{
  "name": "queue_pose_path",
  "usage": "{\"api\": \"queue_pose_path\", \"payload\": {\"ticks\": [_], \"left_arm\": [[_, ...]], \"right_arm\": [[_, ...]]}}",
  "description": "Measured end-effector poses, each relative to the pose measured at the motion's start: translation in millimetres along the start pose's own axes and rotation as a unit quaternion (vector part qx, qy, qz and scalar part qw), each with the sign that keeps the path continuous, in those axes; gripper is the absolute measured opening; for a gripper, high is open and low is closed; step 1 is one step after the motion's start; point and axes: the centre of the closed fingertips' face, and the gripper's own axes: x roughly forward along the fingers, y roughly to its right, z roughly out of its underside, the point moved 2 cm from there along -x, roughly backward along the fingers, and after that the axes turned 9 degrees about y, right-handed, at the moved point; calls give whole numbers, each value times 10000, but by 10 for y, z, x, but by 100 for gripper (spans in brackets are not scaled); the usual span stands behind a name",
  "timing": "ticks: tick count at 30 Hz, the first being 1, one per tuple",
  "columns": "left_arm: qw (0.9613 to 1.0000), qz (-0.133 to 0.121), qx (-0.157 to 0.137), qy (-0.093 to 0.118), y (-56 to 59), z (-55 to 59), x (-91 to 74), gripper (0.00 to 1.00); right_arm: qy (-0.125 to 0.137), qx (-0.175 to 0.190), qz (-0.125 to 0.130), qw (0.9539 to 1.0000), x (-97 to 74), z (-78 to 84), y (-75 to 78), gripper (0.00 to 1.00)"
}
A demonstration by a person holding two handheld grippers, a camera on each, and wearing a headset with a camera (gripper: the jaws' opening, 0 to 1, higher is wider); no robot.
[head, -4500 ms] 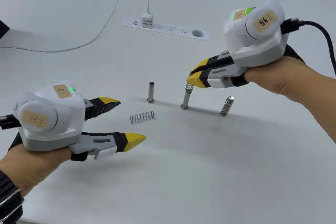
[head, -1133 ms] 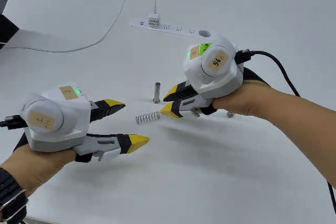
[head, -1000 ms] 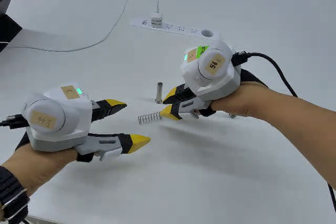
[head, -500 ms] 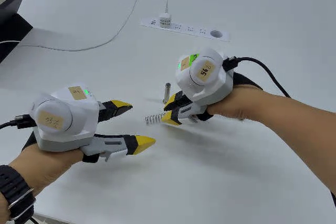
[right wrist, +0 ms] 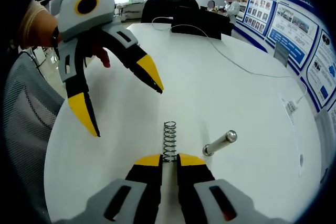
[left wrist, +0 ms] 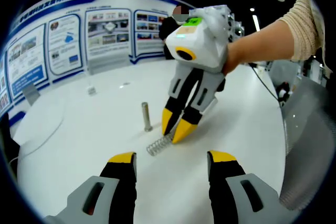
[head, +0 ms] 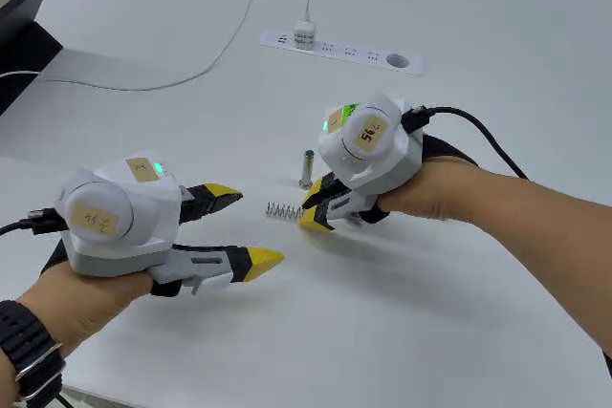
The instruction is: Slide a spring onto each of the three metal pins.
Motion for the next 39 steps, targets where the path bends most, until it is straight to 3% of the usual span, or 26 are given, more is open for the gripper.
{"api": "queue_pose_path", "payload": {"ticks": [13,21,27,39], "left_arm": [[10000,-15,28,-11,-17,-4,-21,55],[9999,50,92,-48,15,-6,6,53],[9997,132,188,-32,48,-30,43,51],[9976,452,529,12,165,-77,99,35]], "right_arm": [[-52,177,49,9998,11,7,-22,12],[-67,187,-1,9998,-114,-34,-100,11],[-86,-34,-145,9999,-237,-89,-201,11],[-257,-386,-424,9980,-431,-142,-353,11]]}}
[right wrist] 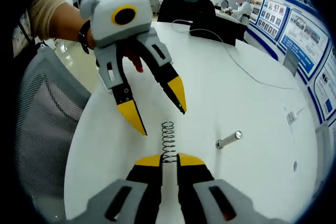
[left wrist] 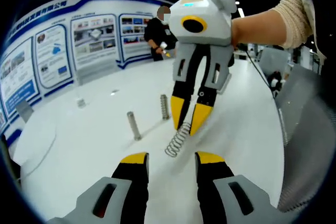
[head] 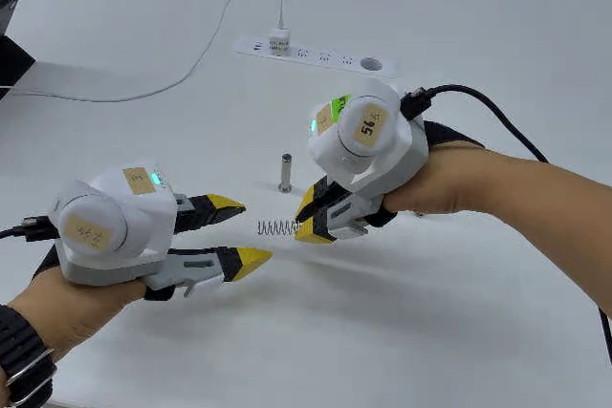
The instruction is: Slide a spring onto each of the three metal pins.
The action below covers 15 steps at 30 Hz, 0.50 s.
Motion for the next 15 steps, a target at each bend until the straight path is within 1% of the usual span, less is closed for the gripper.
{"api": "queue_pose_path", "payload": {"ticks": [7,10,12,15], "left_arm": [[9994,198,296,19,84,-41,36,24],[9991,216,373,47,89,-56,42,21],[9987,238,428,116,98,-82,43,18],[9982,295,512,98,123,-80,49,16]], "right_arm": [[-34,-115,-103,9999,-34,-48,-65,11],[-71,-152,-137,9998,-43,-51,-85,11],[-107,-189,-155,9996,-48,-53,-95,11],[-163,-244,-158,9994,-55,-56,-92,11]]}}
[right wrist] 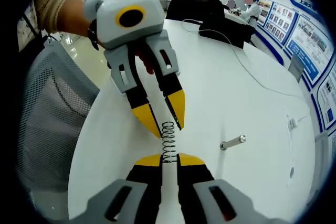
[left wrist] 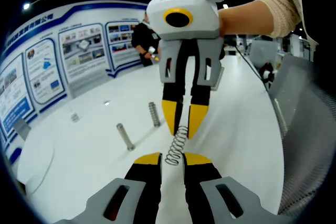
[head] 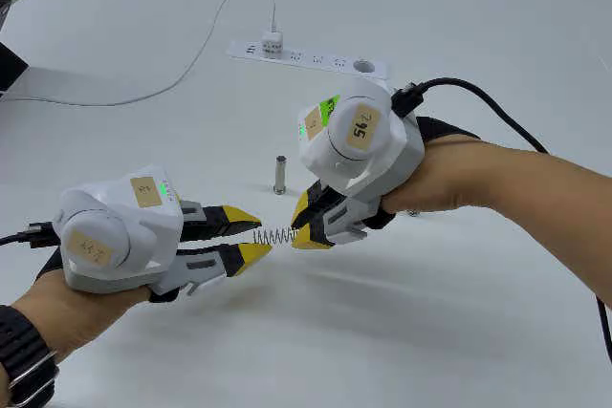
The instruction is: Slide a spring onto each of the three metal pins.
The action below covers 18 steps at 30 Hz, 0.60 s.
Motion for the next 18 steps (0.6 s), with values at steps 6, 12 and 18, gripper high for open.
{"api": "queue_pose_path", "payload": {"ticks": [6,12,18], "left_arm": [[9999,38,105,-51,4,28,0,12],[9999,0,93,-41,-19,20,4,12],[10000,-32,81,7,-31,5,9,11]], "right_arm": [[-37,-80,-17,10000,-29,-34,-15,11],[148,-132,50,9998,-114,-174,3,11],[478,-141,115,9987,-174,-350,11,11]]}}
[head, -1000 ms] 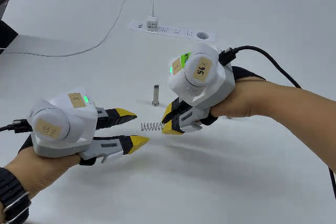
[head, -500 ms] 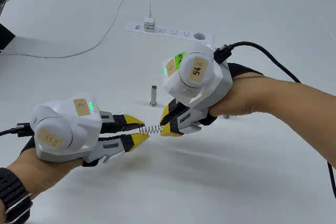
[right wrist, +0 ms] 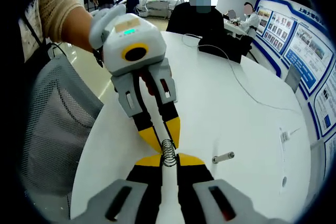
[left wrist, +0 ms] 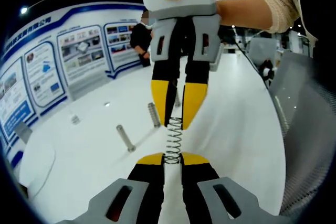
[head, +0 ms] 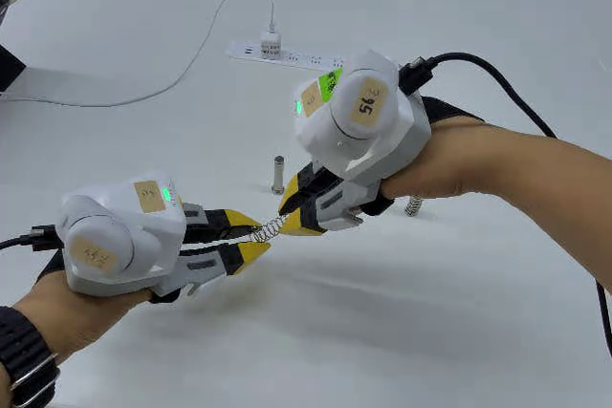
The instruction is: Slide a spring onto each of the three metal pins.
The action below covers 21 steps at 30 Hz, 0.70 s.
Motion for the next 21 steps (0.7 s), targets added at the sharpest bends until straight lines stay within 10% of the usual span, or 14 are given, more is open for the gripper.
{"api": "queue_pose_path", "payload": {"ticks": [21], "left_arm": [[9996,-58,-243,153,35,-103,16,11]], "right_arm": [[554,-15,138,9984,35,-262,-49,11]]}}
